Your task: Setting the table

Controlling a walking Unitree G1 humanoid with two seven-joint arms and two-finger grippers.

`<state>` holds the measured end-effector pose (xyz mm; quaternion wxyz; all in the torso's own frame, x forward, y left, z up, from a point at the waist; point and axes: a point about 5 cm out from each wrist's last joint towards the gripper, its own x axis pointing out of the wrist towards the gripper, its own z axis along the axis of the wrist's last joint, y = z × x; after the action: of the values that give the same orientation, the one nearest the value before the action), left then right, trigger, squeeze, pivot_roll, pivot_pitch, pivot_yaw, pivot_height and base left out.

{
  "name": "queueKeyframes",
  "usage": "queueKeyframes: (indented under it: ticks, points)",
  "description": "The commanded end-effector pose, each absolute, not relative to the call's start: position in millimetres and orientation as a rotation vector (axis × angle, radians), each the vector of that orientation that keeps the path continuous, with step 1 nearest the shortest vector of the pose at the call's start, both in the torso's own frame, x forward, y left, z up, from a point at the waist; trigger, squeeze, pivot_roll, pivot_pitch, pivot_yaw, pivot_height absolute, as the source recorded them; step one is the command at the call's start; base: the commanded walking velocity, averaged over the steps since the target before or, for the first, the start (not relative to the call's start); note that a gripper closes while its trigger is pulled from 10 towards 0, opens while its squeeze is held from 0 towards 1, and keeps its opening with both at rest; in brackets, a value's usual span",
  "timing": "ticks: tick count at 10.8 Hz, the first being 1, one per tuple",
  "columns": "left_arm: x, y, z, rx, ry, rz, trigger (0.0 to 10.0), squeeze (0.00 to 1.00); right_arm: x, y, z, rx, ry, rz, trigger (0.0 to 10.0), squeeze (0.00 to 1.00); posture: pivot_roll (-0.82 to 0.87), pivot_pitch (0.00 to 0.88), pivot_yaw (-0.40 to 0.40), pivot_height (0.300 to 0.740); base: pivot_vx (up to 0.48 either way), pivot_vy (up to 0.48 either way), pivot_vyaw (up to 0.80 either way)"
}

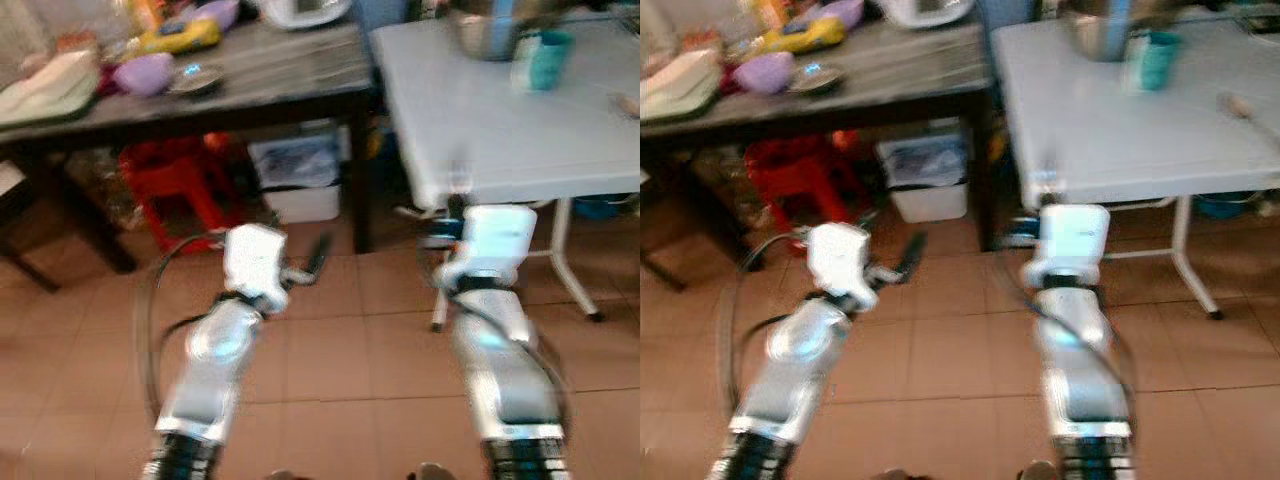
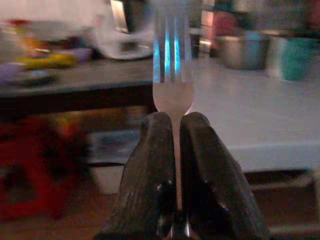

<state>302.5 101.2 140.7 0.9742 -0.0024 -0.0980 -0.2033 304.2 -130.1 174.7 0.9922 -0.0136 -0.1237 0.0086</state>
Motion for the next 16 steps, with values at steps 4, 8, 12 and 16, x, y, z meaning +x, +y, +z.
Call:
queueKeyframes:
  ticks: [4, 8, 12, 16]
  points:
    - [302.2, 97.8, 141.9, 0.006, -0.203, -0.415, 10.0, 0.00, 305.6, -134.4, 178.8, -0.028, -0.268, 0.015, 10.0, 0.00, -0.13, 0.112, 0.147, 0.740, 0.000, 0.395, 0.00]
    - [302.0, 95.7, 140.5, 0.002, -0.199, -0.410, 10.0, 0.00, 304.6, -135.6, 177.1, -0.028, -0.266, 0.018, 10.0, 0.00, -0.13, 0.115, 0.143, 0.740, 0.000, 0.405, 0.00]
    - [299.3, 96.7, 144.1, -0.024, -0.227, -0.447, 10.0, 0.00, 304.6, -136.5, 178.0, -0.032, -0.271, 0.025, 10.0, 0.00, -0.13, 0.113, 0.139, 0.740, 0.000, 0.000, 0.00]
    - [298.6, 94.7, 143.1, -0.038, -0.224, -0.458, 10.0, 0.00, 304.9, -137.4, 178.0, -0.035, -0.270, 0.026, 10.0, 0.00, -0.13, 0.113, 0.137, 0.740, 0.254, 0.000, 0.00]
